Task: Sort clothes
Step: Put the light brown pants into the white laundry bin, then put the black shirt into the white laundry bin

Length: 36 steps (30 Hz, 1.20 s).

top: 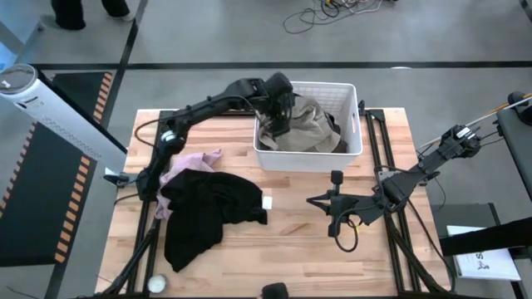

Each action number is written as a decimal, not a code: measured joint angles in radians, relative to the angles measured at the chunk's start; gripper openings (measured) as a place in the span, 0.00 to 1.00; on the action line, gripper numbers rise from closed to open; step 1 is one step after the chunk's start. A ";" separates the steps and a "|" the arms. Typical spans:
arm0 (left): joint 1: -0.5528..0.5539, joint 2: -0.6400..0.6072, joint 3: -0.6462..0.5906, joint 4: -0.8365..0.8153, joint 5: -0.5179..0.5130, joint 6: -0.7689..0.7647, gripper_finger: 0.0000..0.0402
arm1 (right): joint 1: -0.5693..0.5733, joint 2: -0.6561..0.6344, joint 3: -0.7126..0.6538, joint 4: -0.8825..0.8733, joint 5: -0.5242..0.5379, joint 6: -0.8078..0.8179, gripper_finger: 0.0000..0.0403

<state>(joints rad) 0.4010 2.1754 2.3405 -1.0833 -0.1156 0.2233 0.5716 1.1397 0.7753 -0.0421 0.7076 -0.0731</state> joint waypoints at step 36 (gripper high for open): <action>-0.473 -0.733 -0.772 -0.467 -0.123 -0.444 0.57 | -0.001 0.054 0.000 0.002 -0.004 -0.005 0.00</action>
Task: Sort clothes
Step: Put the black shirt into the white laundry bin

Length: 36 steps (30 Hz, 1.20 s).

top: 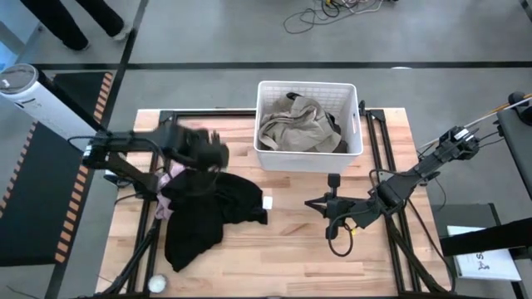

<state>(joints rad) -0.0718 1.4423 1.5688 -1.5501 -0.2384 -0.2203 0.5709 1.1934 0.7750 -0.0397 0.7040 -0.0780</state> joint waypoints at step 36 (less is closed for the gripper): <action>-0.190 0.069 -0.788 0.731 0.055 -0.067 0.44 | 0.000 0.000 0.000 0.003 0.001 -0.001 0.00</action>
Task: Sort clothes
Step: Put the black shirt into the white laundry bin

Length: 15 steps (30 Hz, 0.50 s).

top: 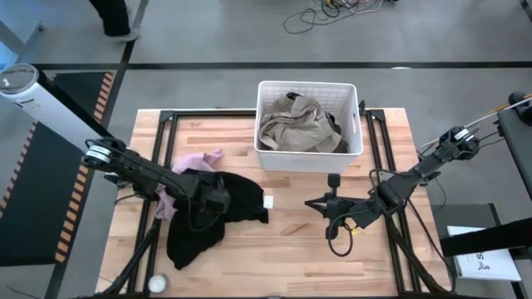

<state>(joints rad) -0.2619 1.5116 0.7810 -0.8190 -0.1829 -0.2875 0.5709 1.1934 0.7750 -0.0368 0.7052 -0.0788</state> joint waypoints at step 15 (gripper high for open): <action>-0.076 0.015 0.516 -0.431 -0.144 -0.013 0.02 | 0.000 0.000 0.000 0.000 0.001 0.000 0.00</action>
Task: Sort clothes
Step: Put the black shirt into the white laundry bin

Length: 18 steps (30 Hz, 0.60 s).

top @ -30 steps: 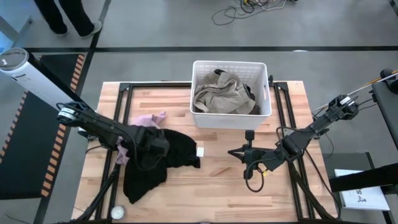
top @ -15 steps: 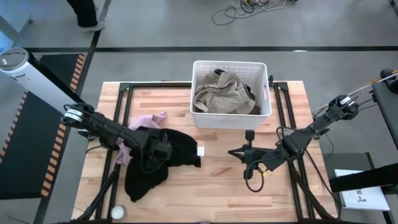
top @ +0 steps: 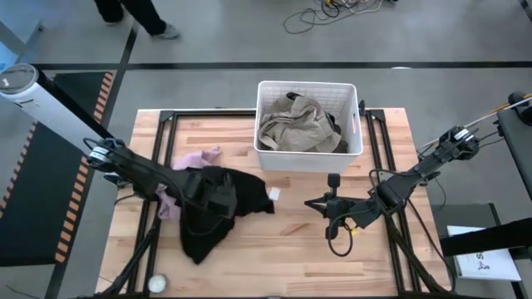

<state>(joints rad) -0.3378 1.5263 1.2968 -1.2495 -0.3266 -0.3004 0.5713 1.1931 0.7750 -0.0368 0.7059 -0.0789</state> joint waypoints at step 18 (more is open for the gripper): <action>0.017 -0.003 0.748 -0.166 -0.470 0.097 0.02 | 0.000 0.000 0.000 0.000 0.000 0.000 0.00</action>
<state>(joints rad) -0.3203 1.5234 2.0444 -1.4153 -0.7967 -0.2031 0.5713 1.1931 0.7750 -0.0365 0.7063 -0.0789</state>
